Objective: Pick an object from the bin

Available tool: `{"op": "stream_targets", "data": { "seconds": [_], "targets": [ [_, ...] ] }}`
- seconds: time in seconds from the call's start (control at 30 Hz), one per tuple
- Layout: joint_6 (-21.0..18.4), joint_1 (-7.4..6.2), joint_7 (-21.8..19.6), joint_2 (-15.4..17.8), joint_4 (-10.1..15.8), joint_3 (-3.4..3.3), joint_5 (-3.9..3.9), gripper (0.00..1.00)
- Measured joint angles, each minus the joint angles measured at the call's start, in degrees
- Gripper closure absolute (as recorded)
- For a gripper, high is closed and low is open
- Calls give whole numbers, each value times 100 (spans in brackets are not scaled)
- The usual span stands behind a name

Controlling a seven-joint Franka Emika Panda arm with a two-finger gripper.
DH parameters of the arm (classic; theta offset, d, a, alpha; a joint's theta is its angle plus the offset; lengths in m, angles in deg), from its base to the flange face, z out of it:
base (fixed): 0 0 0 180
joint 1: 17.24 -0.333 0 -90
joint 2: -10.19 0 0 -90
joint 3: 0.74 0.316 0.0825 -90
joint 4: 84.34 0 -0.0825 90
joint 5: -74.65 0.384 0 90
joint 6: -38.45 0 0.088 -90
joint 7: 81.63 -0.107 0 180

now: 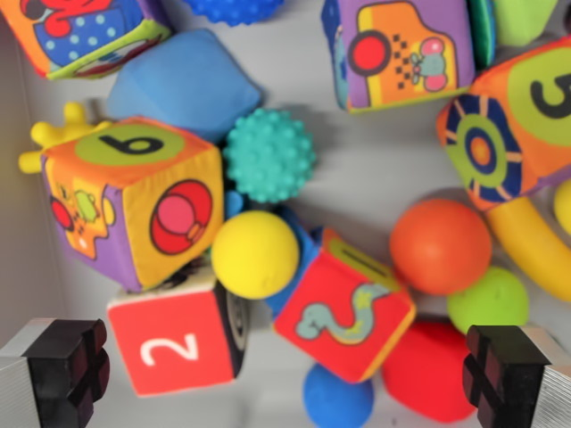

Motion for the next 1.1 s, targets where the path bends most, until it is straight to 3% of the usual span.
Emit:
{"op": "stream_targets", "data": {
  "seconds": [0.7, 1.1],
  "targets": [
    [559, -327, -1069, 299, 979, 316, 7, 0],
    [935, -581, -1818, 381, 1525, 571, 71, 0]
  ]
}}
